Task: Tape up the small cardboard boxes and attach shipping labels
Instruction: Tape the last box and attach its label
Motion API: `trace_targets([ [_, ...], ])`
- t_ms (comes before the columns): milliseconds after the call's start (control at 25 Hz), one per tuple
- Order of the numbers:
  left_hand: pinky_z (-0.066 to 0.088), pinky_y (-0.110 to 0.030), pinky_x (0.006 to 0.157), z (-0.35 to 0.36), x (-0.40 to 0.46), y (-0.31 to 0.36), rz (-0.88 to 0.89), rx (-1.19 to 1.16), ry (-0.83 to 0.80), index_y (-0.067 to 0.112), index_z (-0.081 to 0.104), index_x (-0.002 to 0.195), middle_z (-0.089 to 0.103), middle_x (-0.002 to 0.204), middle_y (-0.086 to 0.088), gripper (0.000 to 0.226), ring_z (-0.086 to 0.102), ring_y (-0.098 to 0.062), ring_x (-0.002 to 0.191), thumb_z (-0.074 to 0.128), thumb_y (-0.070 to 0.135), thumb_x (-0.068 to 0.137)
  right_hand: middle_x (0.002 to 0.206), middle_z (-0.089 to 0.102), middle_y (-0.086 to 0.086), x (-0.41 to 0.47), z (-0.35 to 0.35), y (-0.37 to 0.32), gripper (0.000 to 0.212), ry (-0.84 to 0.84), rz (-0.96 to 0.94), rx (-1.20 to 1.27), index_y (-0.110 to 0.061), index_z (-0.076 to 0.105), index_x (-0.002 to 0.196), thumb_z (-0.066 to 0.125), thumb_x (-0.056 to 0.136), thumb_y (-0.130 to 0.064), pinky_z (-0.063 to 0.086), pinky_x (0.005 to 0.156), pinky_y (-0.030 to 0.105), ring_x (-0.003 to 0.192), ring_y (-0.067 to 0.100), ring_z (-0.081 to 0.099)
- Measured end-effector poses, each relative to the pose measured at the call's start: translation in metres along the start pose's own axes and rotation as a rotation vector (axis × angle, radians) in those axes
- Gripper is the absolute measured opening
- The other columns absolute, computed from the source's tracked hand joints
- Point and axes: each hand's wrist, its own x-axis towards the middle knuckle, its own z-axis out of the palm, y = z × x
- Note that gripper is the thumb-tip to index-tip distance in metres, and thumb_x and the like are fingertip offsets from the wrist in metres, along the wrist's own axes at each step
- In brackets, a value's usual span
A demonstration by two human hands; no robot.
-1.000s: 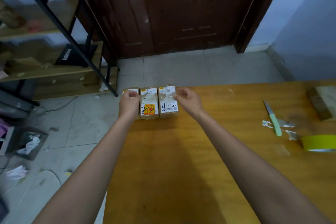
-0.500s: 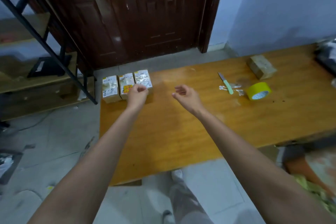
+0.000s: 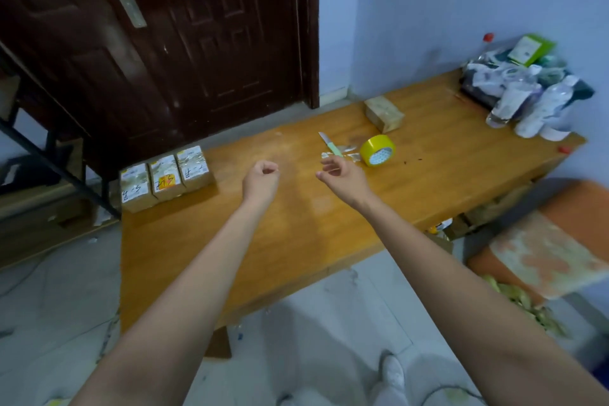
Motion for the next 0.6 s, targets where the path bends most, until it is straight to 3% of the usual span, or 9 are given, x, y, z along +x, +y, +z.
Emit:
trace_targets([
  [200, 0.039, -0.028, 0.078, 0.119, -0.005, 0.059, 0.010, -0.033, -0.056, 0.015, 0.059, 0.096, 0.061, 0.098, -0.004, 0.012, 0.054, -0.020, 0.091, 0.055, 0.006, 0.090, 0.103, 0.067, -0.001, 0.027, -0.111, 0.063, 0.030, 0.050, 0.038, 0.020, -0.016, 0.065, 0.114, 0.068, 0.087, -0.029, 0.050, 0.090, 0.035, 0.100, 0.017, 0.064],
  [400, 0.043, -0.030, 0.080, 0.198, 0.006, 0.100, 0.022, -0.082, -0.042, 0.020, 0.056, 0.080, 0.061, 0.095, -0.006, 0.020, 0.055, -0.020, 0.089, 0.056, 0.001, 0.088, 0.109, 0.068, 0.003, 0.069, -0.186, 0.109, 0.033, 0.036, 0.048, -0.013, -0.012, 0.064, 0.116, 0.067, 0.087, -0.028, 0.050, 0.087, 0.034, 0.101, 0.018, 0.064],
  [520, 0.046, -0.031, 0.091, 0.230, 0.025, 0.113, 0.011, -0.100, -0.034, 0.015, 0.059, 0.089, 0.063, 0.103, -0.003, 0.015, 0.057, -0.017, 0.100, 0.055, 0.000, 0.088, 0.110, 0.068, 0.003, 0.102, -0.209, 0.128, 0.032, 0.027, 0.059, -0.009, -0.014, 0.065, 0.116, 0.067, 0.087, -0.028, 0.051, 0.085, 0.035, 0.100, 0.019, 0.064],
  [600, 0.049, -0.025, 0.085, 0.247, 0.042, 0.116, -0.006, -0.115, -0.035, 0.013, 0.060, 0.094, 0.062, 0.104, -0.001, 0.014, 0.058, -0.015, 0.097, 0.055, 0.000, 0.089, 0.110, 0.068, 0.004, 0.124, -0.216, 0.138, 0.030, 0.016, 0.068, 0.004, -0.013, 0.065, 0.115, 0.066, 0.088, -0.026, 0.051, 0.086, 0.039, 0.101, 0.021, 0.064],
])
